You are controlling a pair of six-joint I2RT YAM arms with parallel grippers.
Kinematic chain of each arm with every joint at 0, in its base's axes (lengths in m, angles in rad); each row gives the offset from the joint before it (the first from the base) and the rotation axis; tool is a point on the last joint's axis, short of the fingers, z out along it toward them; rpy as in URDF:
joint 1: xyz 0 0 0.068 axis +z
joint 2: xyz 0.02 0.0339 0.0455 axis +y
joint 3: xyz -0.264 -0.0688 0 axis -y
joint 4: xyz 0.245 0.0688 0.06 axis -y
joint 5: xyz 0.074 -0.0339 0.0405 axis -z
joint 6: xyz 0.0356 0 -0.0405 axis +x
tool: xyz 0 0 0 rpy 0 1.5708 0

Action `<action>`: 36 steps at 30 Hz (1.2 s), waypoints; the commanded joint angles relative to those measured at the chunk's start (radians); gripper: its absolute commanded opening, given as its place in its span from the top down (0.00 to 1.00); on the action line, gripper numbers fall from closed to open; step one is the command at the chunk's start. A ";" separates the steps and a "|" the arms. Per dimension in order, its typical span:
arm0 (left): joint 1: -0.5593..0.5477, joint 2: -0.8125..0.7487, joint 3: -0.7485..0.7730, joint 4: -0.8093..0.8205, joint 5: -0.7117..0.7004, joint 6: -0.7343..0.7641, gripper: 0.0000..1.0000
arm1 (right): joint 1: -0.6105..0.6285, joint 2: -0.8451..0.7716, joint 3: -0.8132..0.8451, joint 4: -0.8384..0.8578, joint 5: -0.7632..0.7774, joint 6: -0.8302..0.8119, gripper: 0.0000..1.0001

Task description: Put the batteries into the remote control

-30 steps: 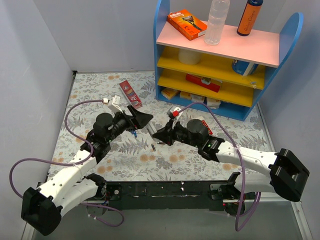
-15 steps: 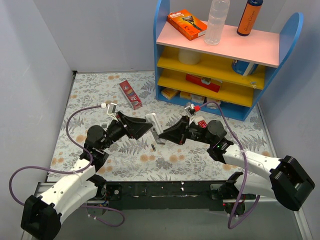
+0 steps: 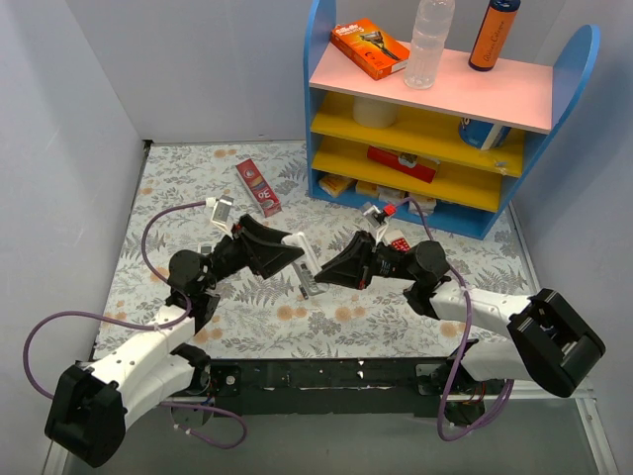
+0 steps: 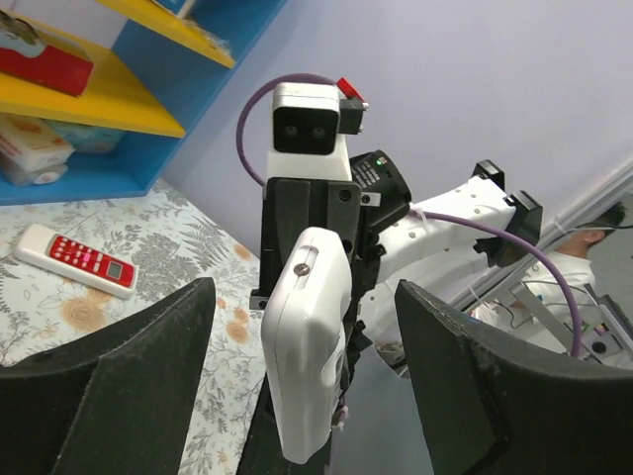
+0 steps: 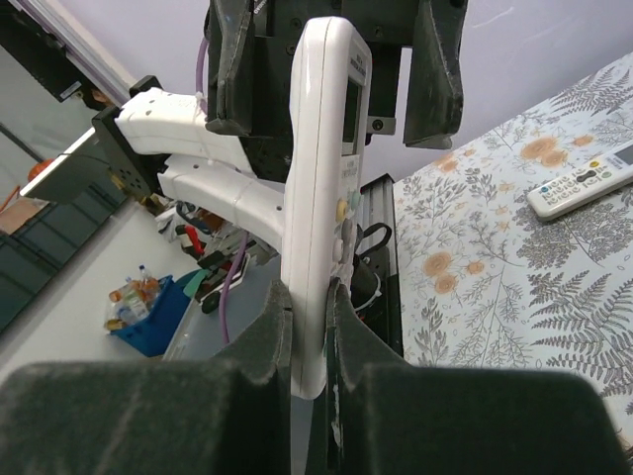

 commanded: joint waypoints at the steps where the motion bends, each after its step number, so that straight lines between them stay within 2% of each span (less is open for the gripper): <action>1: 0.007 0.027 -0.006 0.113 0.085 -0.048 0.29 | -0.007 0.013 0.010 0.194 -0.027 0.056 0.99; 7: 0.005 0.040 -0.015 0.140 0.091 -0.060 0.46 | -0.007 0.052 0.015 0.234 -0.027 0.093 0.99; 11: 0.005 0.035 -0.015 0.138 0.086 -0.060 0.64 | -0.007 0.083 0.023 0.269 -0.030 0.125 0.99; 12: 0.007 0.034 -0.015 0.135 0.083 -0.057 0.73 | -0.007 0.088 0.023 0.271 -0.030 0.128 0.99; 14: 0.007 0.024 -0.013 0.102 0.070 -0.040 0.81 | -0.007 0.099 0.021 0.269 -0.027 0.128 0.99; 15: 0.007 0.020 -0.007 0.078 0.062 -0.032 0.90 | -0.007 0.100 0.021 0.265 -0.027 0.125 0.99; 17: 0.005 0.012 -0.001 0.004 0.028 -0.012 1.00 | -0.007 0.100 0.023 0.248 -0.024 0.111 0.96; 18: 0.007 0.001 -0.001 -0.024 0.016 0.001 1.00 | -0.008 0.094 0.024 0.234 -0.022 0.098 0.91; 19: 0.007 -0.003 0.009 -0.053 -0.001 0.011 1.00 | -0.008 0.088 0.023 0.194 -0.016 0.066 0.80; 21: 0.007 -0.012 0.029 -0.190 -0.070 0.047 1.00 | -0.010 0.059 0.021 0.142 -0.003 0.010 0.69; 22: 0.007 -0.012 0.068 -0.254 -0.099 0.058 1.00 | -0.011 0.045 0.021 0.067 0.017 -0.016 0.58; 23: 0.007 -0.011 0.085 -0.375 -0.122 0.069 1.00 | -0.011 0.030 0.026 0.009 0.028 -0.089 0.52; 25: 0.007 0.003 0.115 -0.458 -0.170 0.092 1.00 | -0.011 -0.021 0.052 -0.108 0.059 -0.192 0.40; 26: 0.005 0.007 0.138 -0.519 -0.183 0.095 1.00 | -0.011 -0.038 0.064 -0.263 0.074 -0.300 0.36; 28: 0.007 0.023 0.160 -0.580 -0.220 0.109 1.00 | -0.011 -0.091 0.099 -0.405 0.121 -0.437 0.31; 29: 0.007 0.032 0.187 -0.639 -0.231 0.115 1.00 | -0.013 -0.107 0.114 -0.532 0.145 -0.492 0.27; 30: 0.007 0.041 0.198 -0.667 -0.240 0.121 1.00 | -0.011 -0.122 0.130 -0.605 0.164 -0.621 0.25; 32: 0.007 0.078 0.232 -0.756 -0.259 0.145 1.00 | -0.011 -0.153 0.182 -0.770 0.214 -0.744 0.23; 36: 0.008 0.147 0.304 -0.866 -0.256 0.164 1.00 | -0.011 -0.168 0.246 -0.903 0.252 -1.009 0.21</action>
